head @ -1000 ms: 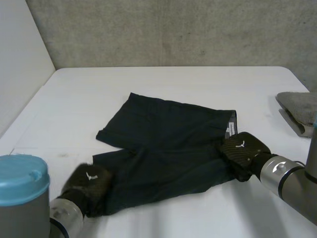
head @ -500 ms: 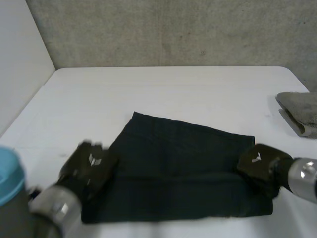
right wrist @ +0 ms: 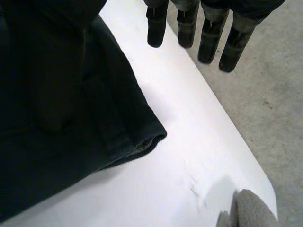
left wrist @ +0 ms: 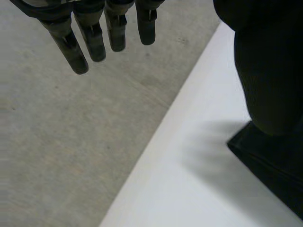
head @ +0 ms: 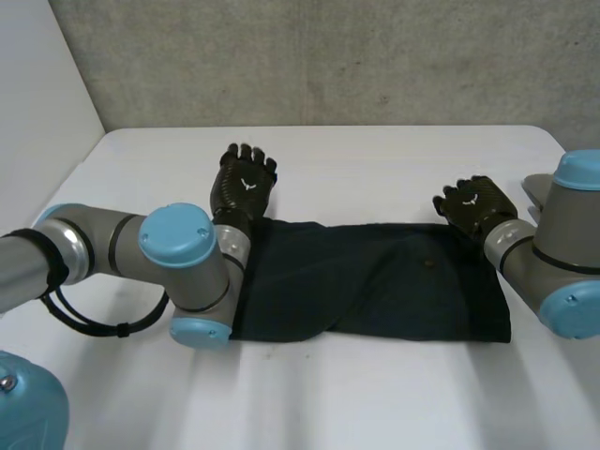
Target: Fold the laundry.
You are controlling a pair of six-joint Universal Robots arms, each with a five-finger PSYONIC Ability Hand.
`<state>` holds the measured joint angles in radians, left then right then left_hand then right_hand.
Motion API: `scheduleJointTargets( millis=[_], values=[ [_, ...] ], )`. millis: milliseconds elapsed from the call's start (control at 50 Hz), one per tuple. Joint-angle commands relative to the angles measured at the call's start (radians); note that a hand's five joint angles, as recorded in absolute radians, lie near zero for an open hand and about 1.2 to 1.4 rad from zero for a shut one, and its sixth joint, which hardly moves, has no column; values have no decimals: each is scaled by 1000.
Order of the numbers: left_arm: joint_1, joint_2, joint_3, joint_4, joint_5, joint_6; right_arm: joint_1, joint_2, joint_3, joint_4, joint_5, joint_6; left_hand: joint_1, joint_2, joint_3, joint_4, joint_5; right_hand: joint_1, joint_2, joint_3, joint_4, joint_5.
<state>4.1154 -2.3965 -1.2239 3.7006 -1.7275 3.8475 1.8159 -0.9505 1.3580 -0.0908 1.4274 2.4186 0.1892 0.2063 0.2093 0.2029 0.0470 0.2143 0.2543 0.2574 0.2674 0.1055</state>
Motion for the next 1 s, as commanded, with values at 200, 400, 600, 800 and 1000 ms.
scheduleJointTargets(
  millis=[200, 400, 600, 800, 1000],
  values=[
    [2, 375, -359, 53, -3, -141, -93, -401, 395, 37, -162, 298, -15, -32, -35, -28, -47, -40, -80, -83, -93, -106],
    [-3, 422, -476, 42, -1, -233, -181, -398, 578, -9, -252, 290, -14, -31, -34, -28, -46, 53, 13, 10, 0, -13],
    [-6, 410, -482, 42, -1, -229, -225, -275, 564, -124, -245, 243, -14, -31, -34, -28, -46, 1182, 1142, 1139, 1129, 1116],
    [-4, 471, -517, -1, -3, -236, -404, -493, 527, 46, -252, -27, -15, -32, -35, -28, -47, 1182, 1142, 1139, 1129, 1116],
    [-1, 497, -540, -16, -4, -236, -166, -490, 319, 180, -214, -147, -15, -32, -35, -28, -47, 1182, 1142, 1139, 1129, 1116]
  ],
)
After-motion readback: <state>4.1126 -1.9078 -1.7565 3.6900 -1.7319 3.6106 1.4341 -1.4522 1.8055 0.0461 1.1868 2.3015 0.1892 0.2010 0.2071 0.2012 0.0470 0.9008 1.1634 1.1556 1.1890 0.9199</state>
